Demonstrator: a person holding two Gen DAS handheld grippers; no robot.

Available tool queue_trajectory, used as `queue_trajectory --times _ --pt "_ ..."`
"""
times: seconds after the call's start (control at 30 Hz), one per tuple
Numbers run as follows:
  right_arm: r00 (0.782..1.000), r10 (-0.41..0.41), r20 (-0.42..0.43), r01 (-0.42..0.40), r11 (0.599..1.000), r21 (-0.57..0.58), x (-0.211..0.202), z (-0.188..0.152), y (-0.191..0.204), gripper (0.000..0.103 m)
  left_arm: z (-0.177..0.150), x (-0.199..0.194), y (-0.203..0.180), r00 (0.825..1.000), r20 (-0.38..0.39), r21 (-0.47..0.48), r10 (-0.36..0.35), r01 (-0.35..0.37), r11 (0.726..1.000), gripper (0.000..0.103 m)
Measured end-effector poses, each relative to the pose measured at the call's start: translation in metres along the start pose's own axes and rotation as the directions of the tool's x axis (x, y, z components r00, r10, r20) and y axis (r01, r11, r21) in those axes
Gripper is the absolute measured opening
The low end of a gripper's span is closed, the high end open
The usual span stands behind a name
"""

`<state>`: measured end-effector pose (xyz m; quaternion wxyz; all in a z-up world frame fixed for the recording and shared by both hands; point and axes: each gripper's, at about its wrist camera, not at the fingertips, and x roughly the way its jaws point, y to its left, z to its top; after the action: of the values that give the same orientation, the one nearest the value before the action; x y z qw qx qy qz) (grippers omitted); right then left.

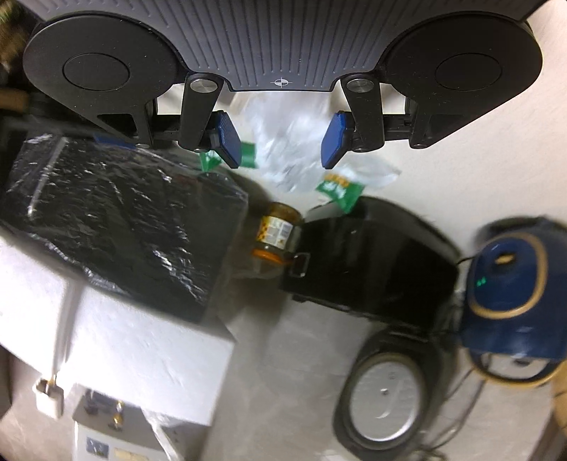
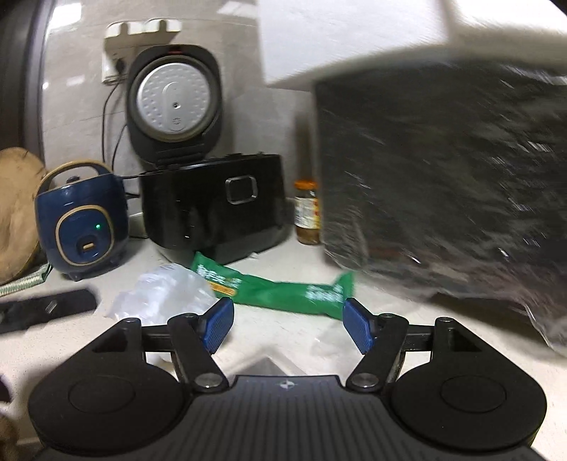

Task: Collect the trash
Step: 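Grasp the clear plastic bag with the left tool and lift it, then grasp the green printed wrapper with the right tool while the left tool holds the bag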

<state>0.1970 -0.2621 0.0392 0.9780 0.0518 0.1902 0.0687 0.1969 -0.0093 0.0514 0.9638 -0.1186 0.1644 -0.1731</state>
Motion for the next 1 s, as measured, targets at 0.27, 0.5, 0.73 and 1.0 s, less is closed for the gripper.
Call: queue_trajectory --times 0.27,0.5,0.73,1.0 --pt "1.000 -0.009 -0.004 0.009 1.000 -0.022 -0.018 -0.018 -0.029 0.070 -0.017 0.084 -0.030 0.962 -0.203 0.251 0.184 -0.131 0.959 0.056" --pt "1.000 -0.001 -0.002 0.000 0.999 -0.050 -0.011 -0.017 -0.029 0.074 -0.021 0.061 0.006 0.977 -0.161 0.018 0.137 -0.136 0.991 0.025" --pt "0.998 0.015 -0.065 -0.016 1.000 -0.012 0.030 0.005 -0.014 0.082 -0.030 -0.024 0.049 0.961 0.009 -0.100 0.275 -0.273 0.957 0.023" --pt "0.980 -0.063 -0.190 0.074 0.996 0.050 0.120 0.032 -0.017 0.083 -0.041 -0.058 0.078 0.939 0.076 -0.223 0.334 -0.311 0.924 0.023"
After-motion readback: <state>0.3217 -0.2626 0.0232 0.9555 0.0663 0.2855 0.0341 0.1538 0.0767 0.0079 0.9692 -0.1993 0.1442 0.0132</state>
